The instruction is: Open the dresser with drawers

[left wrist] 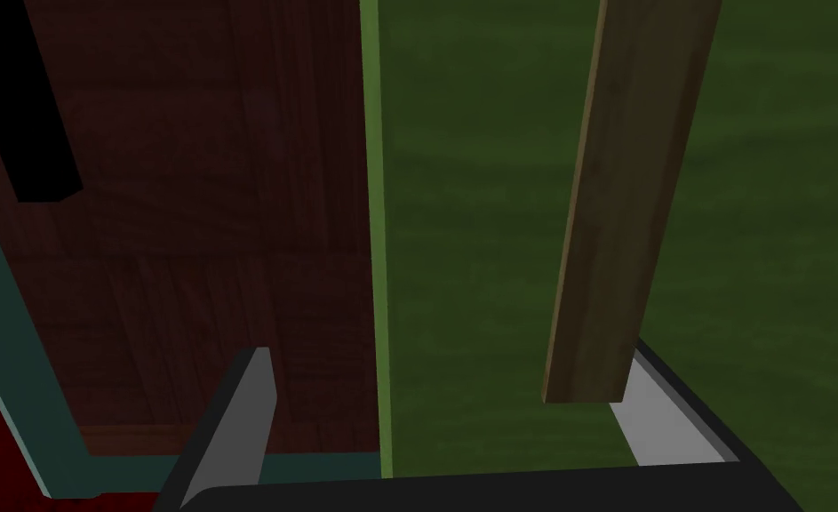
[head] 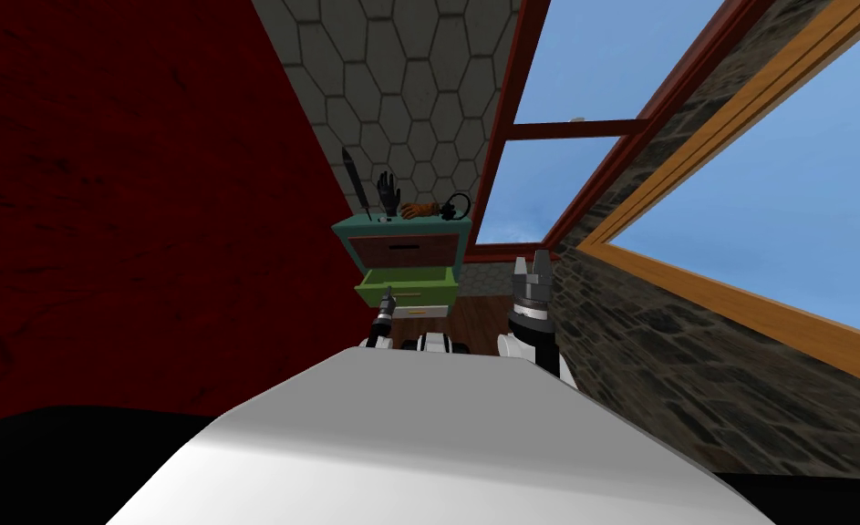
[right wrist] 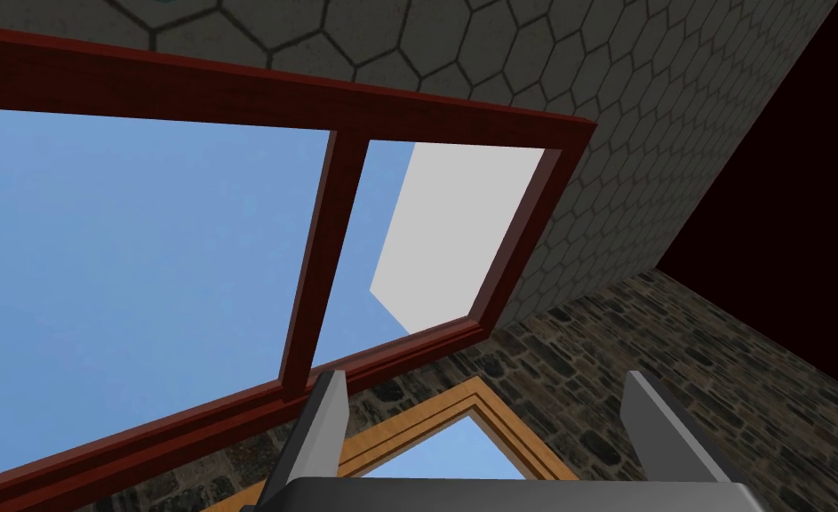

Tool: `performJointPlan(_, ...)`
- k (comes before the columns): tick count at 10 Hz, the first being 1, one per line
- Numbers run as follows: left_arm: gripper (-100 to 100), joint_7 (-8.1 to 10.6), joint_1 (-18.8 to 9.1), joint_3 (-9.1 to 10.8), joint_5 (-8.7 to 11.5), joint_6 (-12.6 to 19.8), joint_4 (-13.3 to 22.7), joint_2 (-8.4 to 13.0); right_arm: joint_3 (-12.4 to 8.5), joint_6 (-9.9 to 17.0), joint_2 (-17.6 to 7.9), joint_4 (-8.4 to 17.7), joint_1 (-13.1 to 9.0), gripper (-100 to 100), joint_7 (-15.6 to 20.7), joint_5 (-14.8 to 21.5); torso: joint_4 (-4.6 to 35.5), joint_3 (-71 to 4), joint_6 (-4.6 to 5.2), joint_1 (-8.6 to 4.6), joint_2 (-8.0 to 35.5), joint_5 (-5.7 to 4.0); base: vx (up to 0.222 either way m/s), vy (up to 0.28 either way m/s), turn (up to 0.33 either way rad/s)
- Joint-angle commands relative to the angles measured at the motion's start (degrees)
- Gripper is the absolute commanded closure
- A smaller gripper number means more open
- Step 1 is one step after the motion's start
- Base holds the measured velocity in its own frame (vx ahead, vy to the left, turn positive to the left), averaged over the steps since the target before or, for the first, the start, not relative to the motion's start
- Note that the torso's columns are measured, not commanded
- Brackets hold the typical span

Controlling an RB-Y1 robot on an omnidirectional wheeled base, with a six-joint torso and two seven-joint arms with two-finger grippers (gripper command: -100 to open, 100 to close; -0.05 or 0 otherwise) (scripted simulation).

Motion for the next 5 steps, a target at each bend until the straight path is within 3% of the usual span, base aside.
performJointPlan(1,0,0.0,0.09,-0.01,0.0,0.06,0.14,0.0,0.0,0.0,0.0,0.0,0.0,0,0.0,0.0,-0.07,-0.06,0.01,0.05,-0.09,0.04,0.0,0.0,0.0)
performJointPlan(5,0,0.01,0.21,-0.01,0.0,0.23,0.31,0.0,0.0,0.0,0.0,0.0,0.0,0,0.0,0.0,-0.2,-0.11,0.03,0.15,-0.21,0.14,0.0,0.0,0.0)
